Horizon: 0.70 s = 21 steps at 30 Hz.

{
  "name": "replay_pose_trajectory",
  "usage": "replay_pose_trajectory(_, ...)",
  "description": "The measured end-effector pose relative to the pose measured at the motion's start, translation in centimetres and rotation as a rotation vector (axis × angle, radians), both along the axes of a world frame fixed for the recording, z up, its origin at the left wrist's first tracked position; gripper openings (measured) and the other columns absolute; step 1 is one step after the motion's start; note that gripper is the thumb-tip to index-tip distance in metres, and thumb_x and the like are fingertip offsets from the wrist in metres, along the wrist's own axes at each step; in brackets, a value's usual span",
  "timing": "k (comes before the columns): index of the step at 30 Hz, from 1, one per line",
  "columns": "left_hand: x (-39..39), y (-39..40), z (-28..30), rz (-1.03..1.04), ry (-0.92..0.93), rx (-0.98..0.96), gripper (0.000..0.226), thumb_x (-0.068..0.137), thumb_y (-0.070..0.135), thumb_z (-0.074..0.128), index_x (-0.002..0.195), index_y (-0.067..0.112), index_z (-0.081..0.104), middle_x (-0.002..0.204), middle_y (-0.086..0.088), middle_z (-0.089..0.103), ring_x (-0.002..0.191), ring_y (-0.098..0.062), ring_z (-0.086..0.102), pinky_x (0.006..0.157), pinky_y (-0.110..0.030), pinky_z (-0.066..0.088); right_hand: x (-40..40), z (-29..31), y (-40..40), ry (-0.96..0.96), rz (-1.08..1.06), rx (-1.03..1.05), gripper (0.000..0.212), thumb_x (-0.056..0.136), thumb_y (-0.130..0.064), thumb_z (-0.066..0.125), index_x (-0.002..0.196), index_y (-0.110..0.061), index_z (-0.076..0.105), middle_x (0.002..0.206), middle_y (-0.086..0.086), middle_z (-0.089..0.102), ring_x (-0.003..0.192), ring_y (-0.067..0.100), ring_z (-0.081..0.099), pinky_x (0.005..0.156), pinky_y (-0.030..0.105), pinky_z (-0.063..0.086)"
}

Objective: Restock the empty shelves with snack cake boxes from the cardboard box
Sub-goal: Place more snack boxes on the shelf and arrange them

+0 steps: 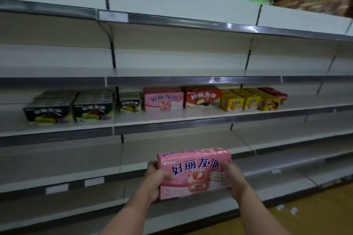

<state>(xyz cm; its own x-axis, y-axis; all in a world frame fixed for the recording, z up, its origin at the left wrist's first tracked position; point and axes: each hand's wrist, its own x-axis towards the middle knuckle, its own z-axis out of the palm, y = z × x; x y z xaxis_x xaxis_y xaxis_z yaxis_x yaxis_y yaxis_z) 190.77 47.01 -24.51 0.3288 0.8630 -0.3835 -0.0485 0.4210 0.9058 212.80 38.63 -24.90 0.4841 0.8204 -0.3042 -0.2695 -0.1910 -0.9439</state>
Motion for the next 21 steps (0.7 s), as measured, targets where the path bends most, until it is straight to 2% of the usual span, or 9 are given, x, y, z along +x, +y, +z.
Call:
replay_pose_trajectory(3,-1.7,2.7,0.3,0.050,0.004,0.057,0.056,0.073,-0.017,0.061,0.111,0.020,0.043,0.106,-0.017,0.062,0.090,-0.035,0.067,0.078,-0.052,0.057,-1.9,0.2,2.5,-0.022,0.016,0.034,0.032,0.089,-0.018,0.059,0.116,-0.002,0.056,0.103,0.021,0.068,0.090,0.034,0.066,0.073,0.040,0.052)
replay_pose_trajectory(6,-2.5,5.5,0.9,0.087,0.044,0.175,0.056,0.079,-0.010,0.062,0.122,0.021,0.045,0.106,-0.010,0.064,0.092,-0.026,0.067,0.080,-0.046,0.057,-3.8,1.3,5.0,-0.043,-0.002,0.038,0.019,0.090,-0.009,0.057,0.109,-0.007,0.055,0.094,0.015,0.067,0.078,0.026,0.064,0.062,0.032,0.050)
replay_pose_trajectory(8,-2.9,6.9,1.4,0.090,0.069,0.235,0.053,0.084,-0.003,0.060,0.125,0.027,0.045,0.108,-0.004,0.064,0.096,-0.020,0.065,0.079,-0.039,0.056,-4.9,2.3,6.7,-0.067,-0.010,0.051,0.017,0.088,-0.004,0.059,0.102,-0.015,0.055,0.091,0.012,0.066,0.077,0.024,0.063,0.060,0.030,0.048)
replay_pose_trajectory(11,-3.2,9.1,1.7,0.100,0.118,0.301,0.053,0.088,0.004,0.061,0.134,0.027,0.047,0.112,-0.001,0.064,0.101,-0.016,0.061,0.085,-0.035,0.052,-5.9,3.1,9.1,-0.117,-0.009,0.065,0.022,0.083,-0.004,0.065,0.096,-0.020,0.056,0.096,0.010,0.066,0.085,0.024,0.063,0.067,0.031,0.048)
replay_pose_trajectory(13,-3.3,10.4,1.9,0.117,0.151,0.323,0.056,0.087,0.005,0.062,0.136,0.027,0.046,0.112,0.000,0.063,0.101,-0.015,0.061,0.090,-0.038,0.052,-5.9,3.1,10.6,-0.175,-0.015,0.034,0.023,0.082,-0.006,0.067,0.099,-0.017,0.056,0.095,0.008,0.066,0.088,0.023,0.062,0.073,0.034,0.050)
replay_pose_trajectory(16,-3.1,12.3,2.3,0.117,0.204,0.350,0.050,0.089,0.007,0.061,0.135,0.021,0.047,0.109,0.002,0.062,0.100,-0.017,0.058,0.096,-0.042,0.050,-5.0,3.0,12.8,-0.332,-0.057,-0.085,0.027,0.079,-0.019,0.074,0.099,-0.019,0.057,0.094,0.006,0.067,0.092,0.025,0.065,0.089,0.045,0.052)
replay_pose_trajectory(18,-2.8,13.5,2.5,0.117,0.206,0.375,0.048,0.090,0.008,0.060,0.135,0.019,0.046,0.110,0.001,0.060,0.099,-0.017,0.056,0.094,-0.039,0.050,-4.2,3.2,14.2,-0.427,-0.041,-0.130,0.025,0.077,-0.026,0.076,0.089,-0.027,0.054,0.096,0.004,0.067,0.094,0.025,0.064,0.092,0.047,0.051)
replay_pose_trajectory(21,-1.9,15.7,2.5,0.124,0.172,0.417,0.053,0.090,0.006,0.060,0.138,0.020,0.044,0.116,-0.002,0.060,0.101,-0.017,0.057,0.084,-0.032,0.048,-3.0,3.9,16.9,-0.497,-0.001,-0.128,0.028,0.076,-0.026,0.077,0.084,-0.030,0.051,0.101,0.005,0.067,0.097,0.026,0.064,0.092,0.049,0.051)
